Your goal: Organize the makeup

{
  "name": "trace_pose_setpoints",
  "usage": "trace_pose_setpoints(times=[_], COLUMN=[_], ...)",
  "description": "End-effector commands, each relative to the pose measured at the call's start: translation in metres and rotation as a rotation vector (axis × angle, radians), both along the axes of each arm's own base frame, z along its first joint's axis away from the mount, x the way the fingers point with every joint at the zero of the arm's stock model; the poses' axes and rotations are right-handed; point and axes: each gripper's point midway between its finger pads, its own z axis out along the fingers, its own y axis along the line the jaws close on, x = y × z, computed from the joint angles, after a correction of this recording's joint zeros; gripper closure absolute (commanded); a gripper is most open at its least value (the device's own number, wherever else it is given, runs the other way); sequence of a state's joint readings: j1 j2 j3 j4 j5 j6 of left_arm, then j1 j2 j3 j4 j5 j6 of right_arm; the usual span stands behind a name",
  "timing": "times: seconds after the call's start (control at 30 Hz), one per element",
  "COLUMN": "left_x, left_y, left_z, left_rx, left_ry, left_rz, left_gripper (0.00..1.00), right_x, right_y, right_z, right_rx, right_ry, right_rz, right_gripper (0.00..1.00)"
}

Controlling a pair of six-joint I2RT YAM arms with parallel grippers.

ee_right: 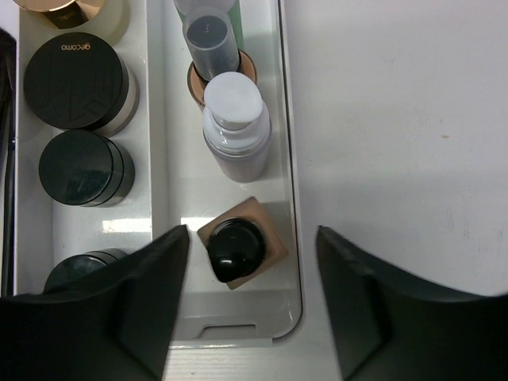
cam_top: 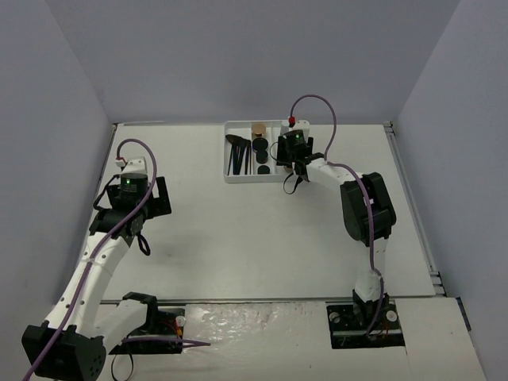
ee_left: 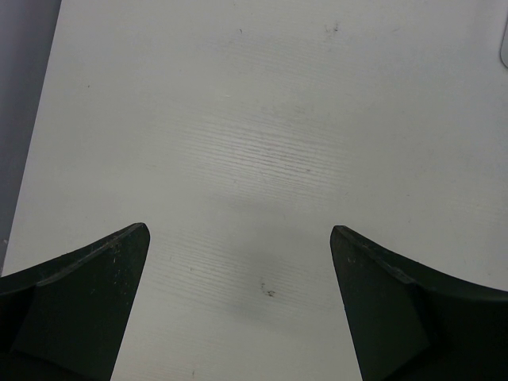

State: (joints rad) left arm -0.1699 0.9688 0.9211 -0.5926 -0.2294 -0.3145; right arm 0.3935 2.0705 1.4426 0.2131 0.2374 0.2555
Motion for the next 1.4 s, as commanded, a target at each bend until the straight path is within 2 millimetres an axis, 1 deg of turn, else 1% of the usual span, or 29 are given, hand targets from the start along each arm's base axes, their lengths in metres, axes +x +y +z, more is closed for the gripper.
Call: trace_pose_setpoints(times=[0.0, 0.1, 0.17, 0.2, 0.23, 0.3, 0.37, 0.43, 0.47, 0.53, 0.6, 0.63, 0.67, 0.7, 0.73, 0.8, 0.83, 0.9, 1.0, 1.1, 1.2, 1.27, 1.3, 1.37], left_x=[0.012, 0.012, 0.011, 0.011, 0.011, 0.011, 0.011, 0.01, 0.009, 0.008, 0.006, 0.006, 0.005, 0.003, 0.002, -0.001, -0.003, -0.008, -0.015, -0.022, -0.026, -0.03, -0.032, -0.035], left_y=[-0.002, -0.003, -0.004, -0.004, -0.005, -0.006, -0.009, -0.009, -0.01, -0.011, -0.011, -0.011, -0.009, -0.008, -0.007, -0.004, -0.003, -0.001, 0.001, 0.001, 0.0, 0.002, 0.003, 0.003], left_z=[0.023, 0.023, 0.024, 0.024, 0.024, 0.025, 0.025, 0.026, 0.027, 0.032, 0.038, 0.046, 0.054, 0.054, 0.062, 0.085, 0.094, 0.107, 0.128, 0.135, 0.134, 0.131, 0.132, 0.132], left_rx=[0.005, 0.004, 0.002, 0.002, 0.001, 0.0, -0.001, -0.003, -0.004, -0.011, -0.016, -0.016, -0.014, -0.012, -0.009, -0.003, 0.0, 0.014, 0.019, 0.019, 0.028, 0.038, 0.041, 0.04], left_ry=[-0.083, -0.084, -0.087, -0.086, -0.087, -0.091, -0.089, -0.086, -0.087, -0.093, -0.097, -0.109, -0.117, -0.11, -0.123, -0.166, -0.182, -0.202, -0.24, -0.242, -0.228, -0.208, -0.21, -0.216], left_rz=[-0.007, -0.011, -0.014, -0.015, -0.016, -0.022, -0.027, -0.027, -0.026, -0.029, -0.028, -0.026, -0.02, -0.019, -0.017, -0.016, -0.019, -0.032, -0.037, -0.052, -0.07, -0.074, -0.074, -0.073], left_gripper=[0.03, 0.03, 0.03, 0.03, 0.03, 0.03, 0.03, 0.03, 0.03, 0.03, 0.03, 0.03, 0.03, 0.03, 0.03, 0.03, 0.03, 0.03, 0.03, 0.03, 0.03, 0.03, 0.03, 0.03], right_x=[0.008, 0.005, 0.0, 0.0, -0.003, -0.014, -0.024, -0.039, -0.045, -0.064, -0.085, -0.097, -0.11, -0.113, -0.124, -0.153, -0.164, -0.185, -0.216, -0.242, -0.267, -0.276, -0.284, -0.29], right_y=[0.002, 0.003, 0.003, 0.003, 0.003, 0.0, -0.004, -0.011, -0.013, -0.025, -0.038, -0.047, -0.057, -0.059, -0.066, -0.084, -0.091, -0.103, -0.121, -0.137, -0.147, -0.153, -0.157, -0.16], right_z=[0.039, 0.048, 0.067, 0.069, 0.079, 0.105, 0.126, 0.155, 0.157, 0.19, 0.209, 0.226, 0.237, 0.24, 0.248, 0.266, 0.272, 0.277, 0.29, 0.3, 0.309, 0.304, 0.308, 0.307], right_rx=[0.039, 0.049, 0.063, 0.064, 0.071, 0.089, 0.097, 0.102, 0.093, 0.1, 0.096, 0.096, 0.093, 0.092, 0.087, 0.073, 0.068, 0.054, 0.061, 0.074, 0.091, 0.088, 0.094, 0.087], right_ry=[-0.096, -0.106, -0.131, -0.134, -0.147, -0.184, -0.212, -0.254, -0.255, -0.313, -0.346, -0.379, -0.399, -0.404, -0.414, -0.444, -0.458, -0.464, -0.508, -0.551, -0.597, -0.599, -0.618, -0.619], right_rz=[-0.031, -0.026, -0.022, -0.021, -0.019, -0.013, -0.005, 0.004, 0.013, 0.008, -0.005, -0.021, -0.035, -0.039, -0.046, -0.065, -0.074, -0.085, -0.114, -0.145, -0.148, -0.158, -0.165, -0.161], right_gripper=[0.27, 0.18, 0.09, 0.07, 0.05, 0.01, 0.0, 0.0, 0.0, 0.0, 0.0, 0.0, 0.0, 0.0, 0.0, 0.0, 0.0, 0.0, 0.0, 0.0, 0.0, 0.0, 0.0, 0.0])
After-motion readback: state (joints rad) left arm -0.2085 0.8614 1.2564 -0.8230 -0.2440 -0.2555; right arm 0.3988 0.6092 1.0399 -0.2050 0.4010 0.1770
